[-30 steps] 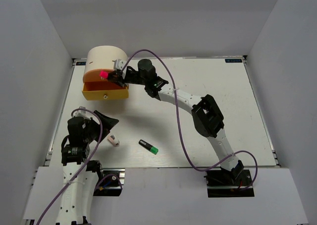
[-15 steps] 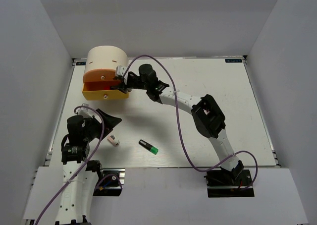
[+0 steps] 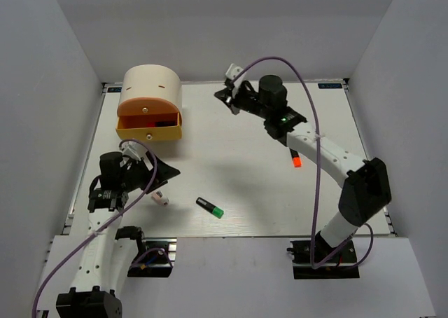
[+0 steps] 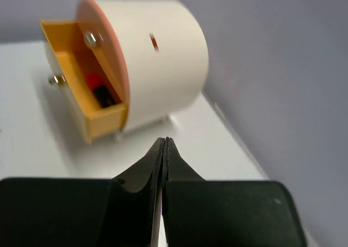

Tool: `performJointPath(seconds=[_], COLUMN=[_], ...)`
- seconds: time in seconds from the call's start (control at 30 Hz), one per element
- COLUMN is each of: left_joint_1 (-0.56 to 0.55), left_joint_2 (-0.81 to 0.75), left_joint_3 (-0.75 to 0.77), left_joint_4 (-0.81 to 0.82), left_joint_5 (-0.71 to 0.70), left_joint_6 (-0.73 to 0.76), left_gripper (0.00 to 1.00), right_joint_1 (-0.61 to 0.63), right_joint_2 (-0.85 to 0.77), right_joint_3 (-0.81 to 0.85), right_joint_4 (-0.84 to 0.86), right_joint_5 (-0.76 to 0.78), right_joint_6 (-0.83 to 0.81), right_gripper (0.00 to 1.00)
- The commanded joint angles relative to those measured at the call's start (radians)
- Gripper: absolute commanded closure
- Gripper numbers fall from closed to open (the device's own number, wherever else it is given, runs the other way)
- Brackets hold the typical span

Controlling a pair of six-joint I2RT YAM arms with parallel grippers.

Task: Sort the stationery into containers
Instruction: Pick up the pen from the center of the board.

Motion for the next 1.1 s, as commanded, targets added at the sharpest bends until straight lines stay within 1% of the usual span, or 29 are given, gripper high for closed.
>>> performJointPath(seconds=[0.0,0.03,0.07,0.1,0.13,0.17,0.2,0.23,0.27,0.3,0.33,0.37,0.43,0.47,0.53,0.57,0.6,0.67,0.7,0.77,0.83,0.87,0.9,0.93,0.97,1.03,1.07], left_joint_1=[-0.032,-0.042,-0.061,-0.075,-0.091,-0.127,-0.147,-0.167,-0.213,-0.236,-0.261,-0.311,-0.364,-0.426,-0.503,-0.543,-0.613,-0.681,-0.736,-0.776,-0.821,-0.830,-0.830,-0.842,-0.856,-0.865,-0.865], left_joint_2=[0.033,0.048,0.088,0.112,0.138,0.165,0.215,0.237,0.258,0.292,0.304,0.317,0.349,0.367,0.413,0.462,0.484,0.530,0.574,0.611,0.633,0.633,0.624,0.614,0.604,0.604,0.604], left_joint_3=[0.027,0.037,0.037,0.068,0.080,0.094,0.123,0.132,0.149,0.160,0.160,0.187,0.203,0.218,0.244,0.253,0.264,0.315,0.335,0.366,0.352,0.330,0.303,0.259,0.244,0.235,0.235], left_joint_4=[0.017,0.017,0.017,0.017,0.017,0.017,-0.021,-0.031,-0.045,-0.060,-0.083,-0.097,-0.117,-0.127,-0.156,-0.169,-0.169,-0.215,-0.230,-0.258,-0.237,-0.217,-0.147,-0.120,-0.108,-0.120,-0.120], left_joint_5=[0.041,0.041,0.031,0.031,0.012,-0.003,-0.041,-0.055,-0.071,-0.113,-0.132,-0.152,-0.202,-0.221,-0.285,-0.316,-0.363,-0.426,-0.489,-0.561,-0.575,-0.575,-0.563,-0.563,-0.590,-0.629,-0.629], left_joint_6=[0.038,0.038,0.049,0.049,0.049,0.049,0.058,0.058,0.058,0.037,0.023,0.008,-0.055,-0.080,-0.150,-0.176,-0.202,-0.285,-0.316,-0.415,-0.486,-0.570,-0.607,-0.680,-0.712,-0.771,-0.772], left_gripper=[0.13,0.13,0.13,0.13,0.14,0.14,0.14,0.14,0.14,0.15,0.15,0.15,0.15,0.15,0.17,0.18,0.18,0.18,0.18,0.18,0.27,0.30,0.31,0.37,0.40,0.40,0.40], right_joint_1=[-0.045,-0.067,-0.082,-0.088,-0.108,-0.114,-0.128,-0.133,-0.151,-0.154,-0.160,-0.180,-0.196,-0.218,-0.241,-0.252,-0.258,-0.285,-0.313,-0.327,-0.352,-0.357,-0.364,-0.372,-0.381,-0.396,-0.398], right_joint_2=[-0.075,-0.094,-0.112,-0.166,-0.183,-0.210,-0.227,-0.238,-0.254,-0.260,-0.269,-0.271,-0.284,-0.287,-0.287,-0.287,-0.277,-0.255,-0.255,-0.275,-0.300,-0.338,-0.349,-0.366,-0.384,-0.407,-0.421], right_joint_3=[-0.113,-0.189,-0.216,-0.259,-0.288,-0.307,-0.313,-0.322,-0.324,-0.322,-0.321,-0.322,-0.327,-0.333,-0.334,-0.331,-0.324,-0.305,-0.305,-0.333,-0.359,-0.385,-0.408,-0.429,-0.439,-0.475,-0.483], right_joint_4=[-0.155,-0.159,-0.159,-0.165,-0.182,-0.204,-0.213,-0.248,-0.261,-0.274,-0.323,-0.342,-0.371,-0.391,-0.416,-0.434,-0.458,-0.506,-0.520,-0.523,-0.511,-0.499,-0.486,-0.477,-0.478,-0.468,-0.466], right_joint_5=[0.032,0.024,0.017,0.011,0.006,0.004,0.001,0.004,0.015,0.032,0.041,0.061,0.078,0.104,0.132,0.200,0.214,0.245,0.253,0.239,0.221,0.221,0.218,0.215,0.215,0.213,0.210], right_joint_6=[0.031,0.030,0.030,0.024,0.018,0.018,0.018,0.019,0.024,0.030,0.037,0.050,0.059,0.073,0.077,0.093,0.097,0.114,0.119,0.130,0.133,0.136,0.136,0.136,0.139,0.139,0.142], right_gripper=[1.00,0.92,0.88,0.84,0.74,0.70,0.65,0.56,0.54,0.53,0.53,0.53,0.53,0.57,0.63,0.70,0.74,0.81,0.81,0.81,0.81,0.81,0.81,0.80,0.80,0.80,0.80])
